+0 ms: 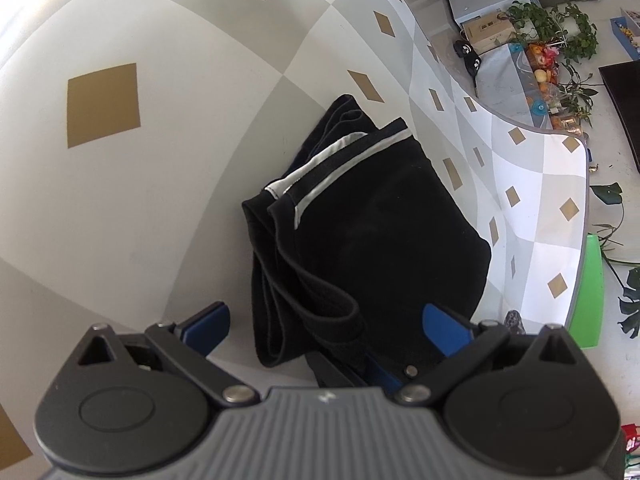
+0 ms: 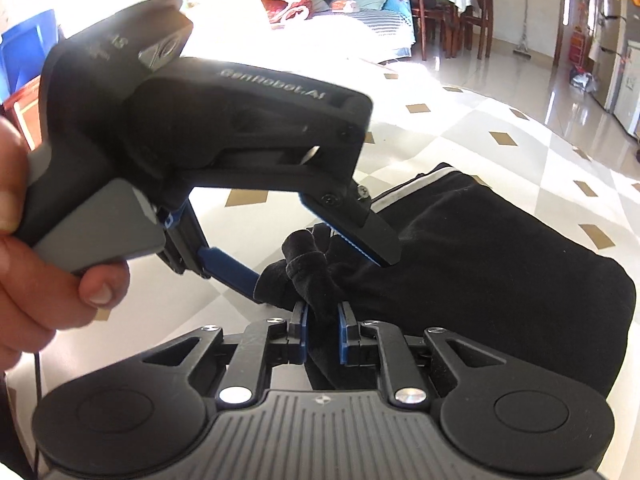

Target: Fold clothes

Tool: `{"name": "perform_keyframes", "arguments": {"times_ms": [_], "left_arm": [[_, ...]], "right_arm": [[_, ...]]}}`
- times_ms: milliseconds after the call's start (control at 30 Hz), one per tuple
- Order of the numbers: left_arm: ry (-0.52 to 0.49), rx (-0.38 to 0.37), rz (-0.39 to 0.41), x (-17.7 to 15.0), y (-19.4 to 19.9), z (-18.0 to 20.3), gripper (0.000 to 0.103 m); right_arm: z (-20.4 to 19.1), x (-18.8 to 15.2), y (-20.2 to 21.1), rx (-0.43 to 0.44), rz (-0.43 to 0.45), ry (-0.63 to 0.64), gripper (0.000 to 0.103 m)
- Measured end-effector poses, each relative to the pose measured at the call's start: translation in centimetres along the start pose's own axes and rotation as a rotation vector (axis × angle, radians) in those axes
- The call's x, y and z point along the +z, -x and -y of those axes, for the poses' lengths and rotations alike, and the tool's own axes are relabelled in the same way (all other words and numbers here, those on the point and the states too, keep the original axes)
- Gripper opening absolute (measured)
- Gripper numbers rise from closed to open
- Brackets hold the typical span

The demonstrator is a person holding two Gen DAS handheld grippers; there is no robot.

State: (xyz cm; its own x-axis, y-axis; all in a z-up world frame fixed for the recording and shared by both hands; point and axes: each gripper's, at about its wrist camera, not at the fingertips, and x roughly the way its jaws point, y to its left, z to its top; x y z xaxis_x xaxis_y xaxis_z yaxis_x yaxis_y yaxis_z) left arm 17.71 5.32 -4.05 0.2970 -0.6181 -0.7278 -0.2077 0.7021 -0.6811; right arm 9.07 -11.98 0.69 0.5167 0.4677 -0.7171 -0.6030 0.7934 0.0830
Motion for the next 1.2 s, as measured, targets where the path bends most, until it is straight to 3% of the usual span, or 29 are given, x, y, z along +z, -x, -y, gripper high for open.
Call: {"name": "perform_keyframes", "arguments": {"times_ms": [100, 233, 400, 433, 467, 533, 667, 867, 1000, 1033, 1067, 1133, 1200], "left_arm": [[0.014, -0.028, -0.010, 0.0, -0.6, 0.3, 0.103], [-0.002, -0.035, -0.017, -0.1, -1.4, 0.9, 0.103], [-0.002, -0.045, -0.006, -0.2, -1.6, 1.1, 0.103], [0.005, -0.051, -0.004, -0.1, -1.6, 1.0, 0.103], [0.008, -0.053, -0.004, -0.1, -1.7, 1.0, 0.103], [0.012, -0.055, -0.006, -0.1, -1.7, 1.0, 0.103], [0.023, -0.055, -0.013, 0.1, -1.8, 1.0, 0.103], [0.028, -0.064, -0.018, 0.3, -1.6, 1.3, 0.103], [0.018, -0.078, -0.017, 0.4, -1.4, 1.6, 0.103], [0.014, -0.078, -0.017, 0.5, -1.4, 1.7, 0.103], [0.009, -0.078, -0.017, 0.5, -1.4, 1.7, 0.103], [-0.005, -0.067, -0.015, 0.6, -1.4, 1.7, 0.103], [-0.018, -0.048, -0.010, 0.6, -1.4, 1.7, 0.103]], "right_arm": [[0.6, 0.1, 0.9, 0.048, 0.004, -0.067, 0.012], [0.4, -0.3, 1.5, 0.100, -0.004, -0.065, 0.012], [-0.7, -1.0, 3.0, 0.076, 0.000, 0.014, 0.012], [-0.9, -1.1, 3.1, 0.057, 0.005, 0.047, 0.015], [-1.1, -1.1, 3.3, 0.037, 0.008, 0.086, 0.032], [-1.7, -1.5, 3.4, 0.006, 0.021, 0.152, 0.044], [-2.8, -2.5, 2.8, 0.022, 0.011, 0.238, 0.047], [-3.9, -2.7, -0.7, -0.081, 0.001, 0.392, 0.049], [-3.9, -2.8, -2.5, -0.121, -0.009, 0.387, 0.047], [-3.7, -2.7, -2.7, -0.129, -0.010, 0.376, 0.041], [-3.5, -2.5, -2.8, -0.140, -0.014, 0.363, 0.029], [-3.1, -2.2, -2.9, -0.154, -0.018, 0.333, 0.017], [-2.6, -1.9, -2.6, -0.148, -0.010, 0.293, 0.011]]}}
